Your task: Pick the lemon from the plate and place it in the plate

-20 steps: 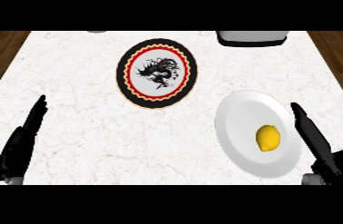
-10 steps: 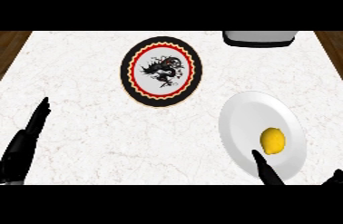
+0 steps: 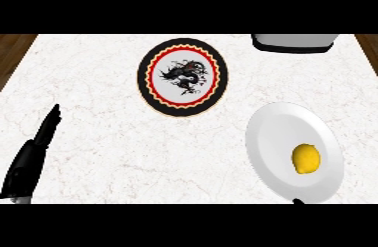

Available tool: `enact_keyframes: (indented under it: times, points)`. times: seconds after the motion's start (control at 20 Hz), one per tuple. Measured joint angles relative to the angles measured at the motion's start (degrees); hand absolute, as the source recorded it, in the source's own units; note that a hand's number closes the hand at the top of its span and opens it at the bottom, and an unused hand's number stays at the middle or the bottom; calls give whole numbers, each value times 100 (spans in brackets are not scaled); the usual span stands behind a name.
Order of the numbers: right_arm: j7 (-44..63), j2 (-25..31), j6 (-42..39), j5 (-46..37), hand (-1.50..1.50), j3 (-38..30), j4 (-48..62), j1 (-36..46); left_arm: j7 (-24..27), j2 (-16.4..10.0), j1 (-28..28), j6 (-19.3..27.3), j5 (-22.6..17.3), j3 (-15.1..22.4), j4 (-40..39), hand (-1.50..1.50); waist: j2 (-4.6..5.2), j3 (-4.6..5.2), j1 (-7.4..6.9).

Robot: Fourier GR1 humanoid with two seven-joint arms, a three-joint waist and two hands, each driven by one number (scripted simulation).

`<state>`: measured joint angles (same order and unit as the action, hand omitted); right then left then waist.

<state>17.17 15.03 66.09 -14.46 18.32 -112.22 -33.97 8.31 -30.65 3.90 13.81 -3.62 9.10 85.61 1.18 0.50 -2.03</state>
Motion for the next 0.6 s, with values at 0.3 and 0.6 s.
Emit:
enact_keyframes:
  times: [0.3, 0.6]
  points:
    - [1905, 828, -866, -325, -150, -273, -336, 202, -74, 90, -187, -4, 56, 21, -110, 0, 3, -4, -44]
    - [3687, 1500, -2007, -634, -150, -395, -309, 996, 37, 147, -116, -69, 65, -20, -213, 0, -42, -20, -30]
